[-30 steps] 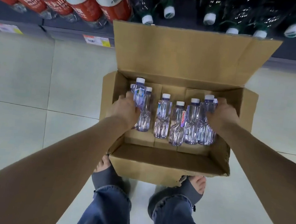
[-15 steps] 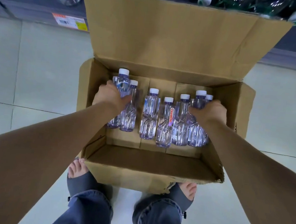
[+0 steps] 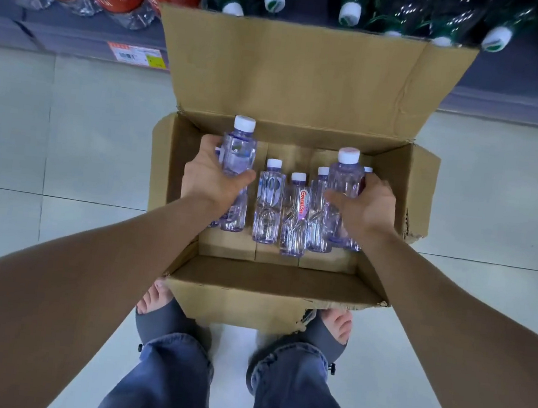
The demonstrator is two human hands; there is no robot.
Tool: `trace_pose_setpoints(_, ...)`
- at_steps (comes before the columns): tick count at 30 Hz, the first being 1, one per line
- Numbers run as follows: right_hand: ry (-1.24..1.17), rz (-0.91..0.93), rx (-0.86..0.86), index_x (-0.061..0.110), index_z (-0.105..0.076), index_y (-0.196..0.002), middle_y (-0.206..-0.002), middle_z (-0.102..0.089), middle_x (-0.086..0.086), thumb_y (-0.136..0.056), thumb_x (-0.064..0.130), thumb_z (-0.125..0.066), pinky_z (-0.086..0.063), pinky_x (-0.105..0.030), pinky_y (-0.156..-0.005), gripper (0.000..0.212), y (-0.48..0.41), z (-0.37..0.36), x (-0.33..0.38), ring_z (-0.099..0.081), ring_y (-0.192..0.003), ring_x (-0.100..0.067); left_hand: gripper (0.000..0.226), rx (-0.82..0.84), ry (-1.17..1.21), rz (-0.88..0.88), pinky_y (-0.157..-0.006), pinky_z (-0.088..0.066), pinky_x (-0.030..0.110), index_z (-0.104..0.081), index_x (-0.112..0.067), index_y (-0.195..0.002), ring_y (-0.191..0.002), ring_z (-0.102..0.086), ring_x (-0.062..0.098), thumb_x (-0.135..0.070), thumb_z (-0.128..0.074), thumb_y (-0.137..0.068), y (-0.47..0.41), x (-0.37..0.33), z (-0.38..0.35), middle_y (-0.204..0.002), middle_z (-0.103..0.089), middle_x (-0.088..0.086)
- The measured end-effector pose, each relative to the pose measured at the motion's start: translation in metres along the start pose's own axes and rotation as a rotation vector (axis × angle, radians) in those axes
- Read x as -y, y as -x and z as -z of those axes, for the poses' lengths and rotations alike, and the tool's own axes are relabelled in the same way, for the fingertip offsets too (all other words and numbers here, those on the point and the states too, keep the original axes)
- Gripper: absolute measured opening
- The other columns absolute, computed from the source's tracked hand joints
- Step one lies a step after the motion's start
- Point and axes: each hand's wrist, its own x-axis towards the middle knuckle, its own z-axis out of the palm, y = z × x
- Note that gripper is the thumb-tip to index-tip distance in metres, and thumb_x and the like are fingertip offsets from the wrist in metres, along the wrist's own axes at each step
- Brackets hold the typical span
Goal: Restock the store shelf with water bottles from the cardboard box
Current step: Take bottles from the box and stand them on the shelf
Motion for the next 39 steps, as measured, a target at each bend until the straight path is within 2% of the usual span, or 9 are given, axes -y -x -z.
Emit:
trace_pose_setpoints(5,-0.078,0.143,-0.047,0.021,-0.065,-0.105,-0.109,-0.065,-0.004,-0.075,0.043,-0.087,-0.046,-0.029,-0.078,0.043,0.038,0.046,0.054,-0.061,-0.096,-0.021,0.065,0.037,0.081,-0.059,-0.092,-0.053,0.025,-0.061,-0.031,-0.13,-0.102,-0.069,0.009,-0.034,-0.092,-0.073,0.038,-0.044,0.043,-0.112,-0.072,-0.015)
trace_pose_setpoints(10,-0.174,0.231,-0.042,0.026,-0.07,-0.111,-0.103,-0.072,-0.001,-0.074,0.046,-0.085,-0.047,-0.01,-0.067,0.045,0.099,0.109,0.132,-0.069,-0.094,-0.019,0.053,0.091,-0.007,-0.145,-0.077,-0.049,0.022,-0.068,-0.029,-0.117,-0.095,-0.067,0.011,-0.046,-0.091,-0.073,0.093,-0.11,0.117,-0.101,-0.072,-0.014)
trace_pose_setpoints(13,-0.273,0.289,-0.037,0.026,-0.069,-0.104,-0.1,-0.075,-0.003,-0.068,0.049,-0.083,-0.059,-0.035,-0.083,0.045,0.146,0.148,0.177,-0.073,-0.093,-0.024,0.056,0.089,0.022,-0.227,-0.089,-0.055,0.029,-0.067,-0.029,-0.116,-0.096,-0.07,0.013,-0.051,-0.091,-0.07,0.132,-0.147,0.171,-0.103,-0.075,-0.012)
trace_pose_setpoints(17,-0.293,0.368,-0.033,0.019,-0.068,-0.109,-0.094,-0.075,0.008,-0.079,0.032,-0.085,-0.05,-0.014,-0.069,0.037,0.229,0.201,0.236,-0.07,-0.087,-0.011,0.052,0.075,0.139,-0.294,-0.073,-0.045,0.005,-0.062,-0.027,-0.115,-0.09,-0.068,0.004,-0.037,-0.092,-0.074,0.193,-0.193,0.247,-0.099,-0.072,-0.016)
trace_pose_setpoints(21,-0.285,0.47,-0.074,0.022,-0.067,-0.122,-0.099,-0.075,0.012,-0.076,0.034,-0.088,-0.053,-0.024,-0.082,0.052,0.311,0.254,0.291,-0.068,-0.09,-0.005,0.05,0.037,0.255,-0.392,-0.085,-0.055,0.032,-0.061,-0.026,-0.107,-0.093,-0.072,0.01,-0.032,-0.096,-0.07,0.259,-0.239,0.327,-0.101,-0.076,-0.01)
trace_pose_setpoints(25,-0.312,0.585,-0.106,0.025,-0.066,-0.125,-0.106,-0.074,0.014,-0.078,0.033,-0.088,-0.056,-0.031,-0.09,0.052,0.399,0.314,0.351,-0.07,-0.098,-0.006,0.053,0.031,0.334,-0.502,-0.082,-0.055,0.031,-0.061,-0.024,-0.112,-0.09,-0.072,0.008,-0.029,-0.095,-0.072,0.324,-0.282,0.417,-0.1,-0.075,-0.008)
trace_pose_setpoints(32,-0.374,0.731,-0.092,0.028,-0.065,-0.128,-0.11,-0.075,0.012,-0.081,0.031,-0.088,-0.054,-0.033,-0.086,0.052,0.543,0.407,0.433,-0.071,-0.099,-0.006,0.056,0.074,0.346,-0.673,-0.097,-0.057,0.047,-0.061,-0.033,-0.121,-0.104,-0.071,0.018,-0.039,-0.092,-0.075,0.445,-0.327,0.546,-0.115,-0.073,-0.001)
trace_pose_setpoints(36,-0.338,0.855,-0.11,0.03,-0.062,-0.13,-0.116,-0.07,0.017,-0.08,0.04,-0.087,-0.052,-0.033,-0.093,0.057,0.618,0.44,0.46,-0.067,-0.106,-0.006,0.073,0.035,0.274,-0.764,-0.101,-0.049,0.035,-0.05,-0.031,-0.135,-0.117,-0.063,0.009,-0.05,-0.089,-0.076,0.518,-0.337,0.598,-0.13,-0.061,-0.017)
trace_pose_setpoints(39,-0.316,0.924,-0.102,0.028,-0.058,-0.135,-0.114,-0.069,0.02,-0.071,0.055,-0.088,-0.052,-0.033,-0.095,0.075,0.675,0.456,0.478,-0.066,-0.11,-0.007,0.091,-0.033,0.25,-0.781,-0.105,-0.046,0.034,-0.044,-0.026,-0.149,-0.134,-0.054,0.021,-0.054,-0.088,-0.075,0.568,-0.339,0.636,-0.153,-0.05,-0.005)
